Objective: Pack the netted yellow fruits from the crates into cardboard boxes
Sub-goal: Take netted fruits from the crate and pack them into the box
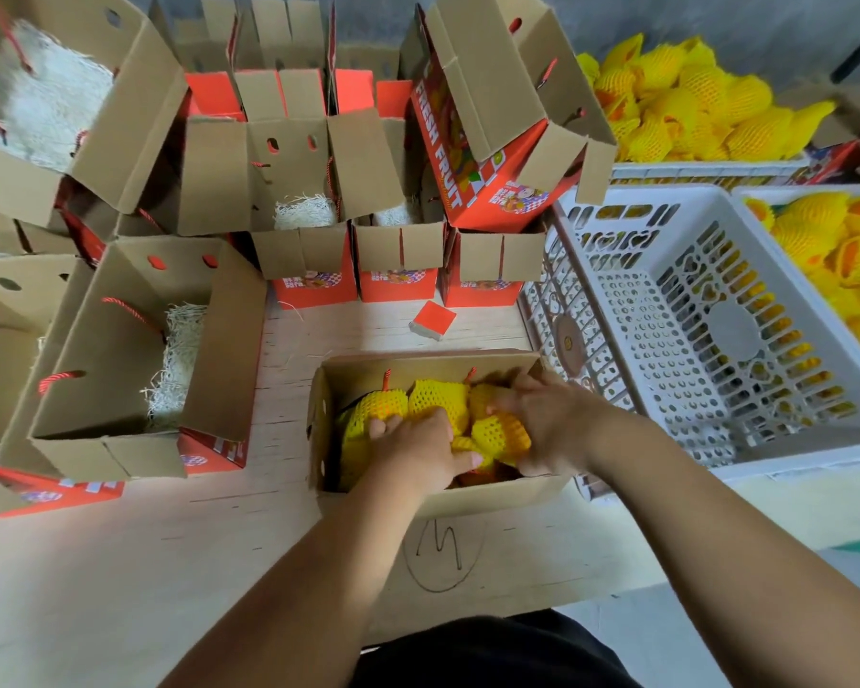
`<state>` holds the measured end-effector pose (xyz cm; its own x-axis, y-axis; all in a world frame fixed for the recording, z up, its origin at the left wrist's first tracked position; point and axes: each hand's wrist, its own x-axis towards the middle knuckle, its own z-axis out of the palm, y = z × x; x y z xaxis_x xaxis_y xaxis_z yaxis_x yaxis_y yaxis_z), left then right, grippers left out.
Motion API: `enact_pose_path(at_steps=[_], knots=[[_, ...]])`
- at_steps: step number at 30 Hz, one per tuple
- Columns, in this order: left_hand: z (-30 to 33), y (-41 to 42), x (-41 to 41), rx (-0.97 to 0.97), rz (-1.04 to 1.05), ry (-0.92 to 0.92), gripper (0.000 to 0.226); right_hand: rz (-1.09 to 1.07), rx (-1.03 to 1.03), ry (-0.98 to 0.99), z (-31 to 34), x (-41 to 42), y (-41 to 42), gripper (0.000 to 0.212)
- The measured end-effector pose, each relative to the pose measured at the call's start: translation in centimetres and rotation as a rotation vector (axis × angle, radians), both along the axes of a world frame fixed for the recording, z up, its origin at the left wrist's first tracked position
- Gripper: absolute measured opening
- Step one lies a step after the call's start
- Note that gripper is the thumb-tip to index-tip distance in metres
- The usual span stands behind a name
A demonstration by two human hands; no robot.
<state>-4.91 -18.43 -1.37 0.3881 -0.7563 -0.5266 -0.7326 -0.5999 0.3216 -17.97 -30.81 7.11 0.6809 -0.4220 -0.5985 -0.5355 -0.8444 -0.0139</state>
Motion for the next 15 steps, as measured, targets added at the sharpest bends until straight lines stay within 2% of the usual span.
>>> enact_pose_path(at_steps=[2, 4, 9, 15], knots=[[0.1, 0.1, 0.8, 0.001, -0.017, -0.029, 0.045, 0.032, 0.009, 0.188, -0.6, 0.6, 0.2, 0.051], [0.2, 0.4, 1.7, -0.007, -0.030, -0.055, 0.045, 0.080, -0.011, 0.172, -1.3, 1.3, 0.7, 0.038], [0.0, 0.9, 0.9, -0.071, -0.045, 0.076, 0.035, 0.160, -0.008, 0.198, -2.8, 2.7, 2.3, 0.053], [1.3, -0.1, 0.3, -0.010, -0.063, -0.060, 0.035, 0.100, 0.028, 0.194, -3.4, 3.7, 2.5, 0.062]])
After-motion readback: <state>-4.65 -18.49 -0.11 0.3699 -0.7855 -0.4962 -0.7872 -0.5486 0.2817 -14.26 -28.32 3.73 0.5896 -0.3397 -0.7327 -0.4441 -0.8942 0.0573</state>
